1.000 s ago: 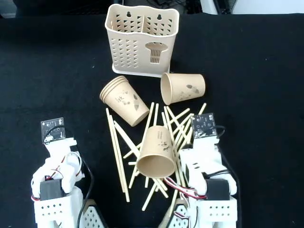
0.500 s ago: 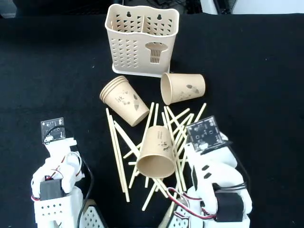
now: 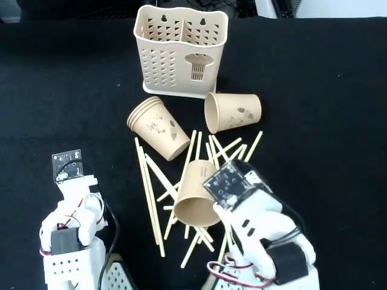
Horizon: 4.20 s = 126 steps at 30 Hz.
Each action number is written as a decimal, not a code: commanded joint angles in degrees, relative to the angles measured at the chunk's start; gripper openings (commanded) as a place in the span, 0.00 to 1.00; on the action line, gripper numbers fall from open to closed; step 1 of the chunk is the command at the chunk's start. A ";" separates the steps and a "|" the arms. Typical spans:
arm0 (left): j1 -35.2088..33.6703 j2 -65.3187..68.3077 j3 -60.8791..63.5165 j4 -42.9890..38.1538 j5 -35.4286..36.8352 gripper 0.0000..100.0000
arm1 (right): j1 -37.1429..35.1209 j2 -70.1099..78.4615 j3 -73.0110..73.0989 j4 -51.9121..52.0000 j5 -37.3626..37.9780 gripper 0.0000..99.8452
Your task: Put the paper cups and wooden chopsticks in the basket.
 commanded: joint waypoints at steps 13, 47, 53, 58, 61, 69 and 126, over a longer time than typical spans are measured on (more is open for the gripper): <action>-0.48 -0.09 0.57 -0.09 -0.26 0.03 | -12.84 34.15 -16.04 4.13 -3.16 0.20; -0.48 -0.09 0.57 -0.09 -0.26 0.03 | -26.46 35.12 -11.21 4.75 3.16 0.25; -0.48 -0.09 0.57 -0.09 -0.26 0.03 | -16.53 36.44 -10.86 -0.88 3.25 0.25; -0.48 -0.09 0.57 -0.09 -0.26 0.03 | -10.55 36.44 -6.02 -4.57 9.49 0.24; -0.48 -0.09 0.57 -0.09 -0.26 0.03 | -8.97 36.44 -4.53 -5.27 11.69 0.15; -0.48 -0.09 0.57 -0.09 -0.26 0.03 | -8.70 36.35 -6.90 -4.75 11.34 0.01; 3.56 -0.09 0.57 -0.09 -0.26 0.03 | 54.07 116.44 -89.36 14.86 -5.19 0.01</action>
